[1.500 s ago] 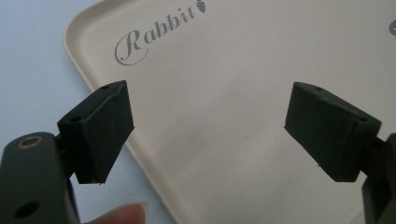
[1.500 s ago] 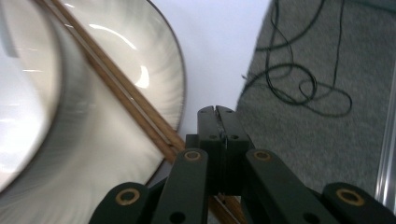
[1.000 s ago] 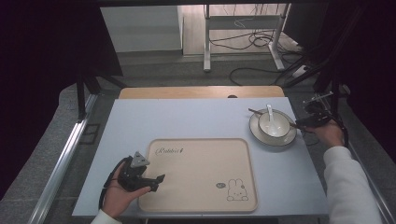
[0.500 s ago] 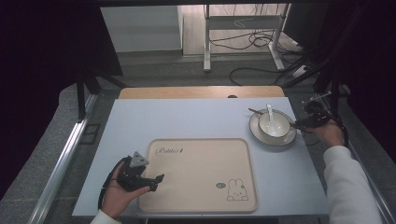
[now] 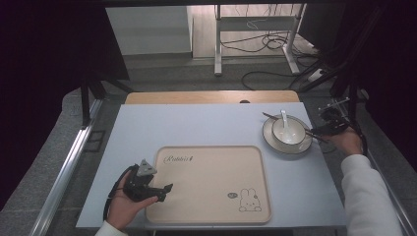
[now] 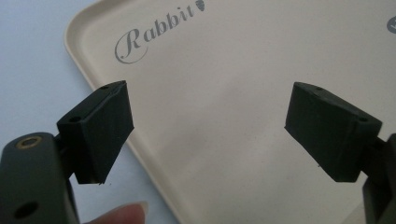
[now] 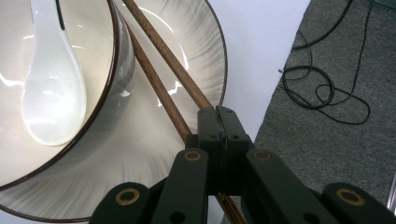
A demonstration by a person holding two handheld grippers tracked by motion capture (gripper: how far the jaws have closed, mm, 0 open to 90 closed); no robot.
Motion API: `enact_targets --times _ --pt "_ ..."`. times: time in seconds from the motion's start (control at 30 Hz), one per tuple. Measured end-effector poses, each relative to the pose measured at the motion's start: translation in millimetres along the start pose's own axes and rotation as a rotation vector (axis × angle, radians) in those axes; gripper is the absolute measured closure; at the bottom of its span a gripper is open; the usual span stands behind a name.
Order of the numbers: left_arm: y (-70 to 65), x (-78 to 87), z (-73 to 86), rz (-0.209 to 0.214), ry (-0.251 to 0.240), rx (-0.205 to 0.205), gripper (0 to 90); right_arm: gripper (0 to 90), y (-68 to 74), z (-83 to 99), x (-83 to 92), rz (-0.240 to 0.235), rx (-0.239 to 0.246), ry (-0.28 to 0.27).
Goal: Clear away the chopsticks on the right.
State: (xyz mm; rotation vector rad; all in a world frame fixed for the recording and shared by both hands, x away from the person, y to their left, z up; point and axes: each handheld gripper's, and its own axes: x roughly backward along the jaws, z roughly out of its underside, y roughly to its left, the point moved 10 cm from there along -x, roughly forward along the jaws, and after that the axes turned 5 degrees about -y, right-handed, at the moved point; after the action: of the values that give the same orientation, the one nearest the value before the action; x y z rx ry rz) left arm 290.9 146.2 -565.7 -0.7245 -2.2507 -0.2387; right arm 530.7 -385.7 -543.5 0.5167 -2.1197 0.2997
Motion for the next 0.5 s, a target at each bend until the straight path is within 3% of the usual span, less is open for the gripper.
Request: enact_targets --times 0.13,0.17,0.23,0.3,0.37,0.5 --pt "0.6 0.3 -0.2 -0.004 -0.003 0.003 15.1 86.3 -2.8 -1.8 3.4 0.006 0.011 -0.016" --pt "0.8 0.6 -0.6 -0.009 -0.008 0.008 14.9 71.2 -7.6 -5.8 8.9 0.022 0.030 -0.044" --pt "1.3 0.9 -1.0 -0.010 -0.010 0.005 14.9 61.1 -13.4 -7.1 12.1 0.054 0.044 -0.048" --pt "1.7 1.1 -1.4 -0.013 -0.012 0.006 14.9 59.3 -15.6 -6.4 12.7 0.054 0.052 -0.038" --pt "1.6 -0.1 -0.7 -0.013 -0.008 0.008 14.9 58.1 -21.1 -1.0 11.3 0.057 0.101 0.022" --pt "1.9 -1.4 -0.2 -0.013 -0.003 0.004 14.9 58.4 -20.3 1.4 7.6 0.035 0.142 0.045"
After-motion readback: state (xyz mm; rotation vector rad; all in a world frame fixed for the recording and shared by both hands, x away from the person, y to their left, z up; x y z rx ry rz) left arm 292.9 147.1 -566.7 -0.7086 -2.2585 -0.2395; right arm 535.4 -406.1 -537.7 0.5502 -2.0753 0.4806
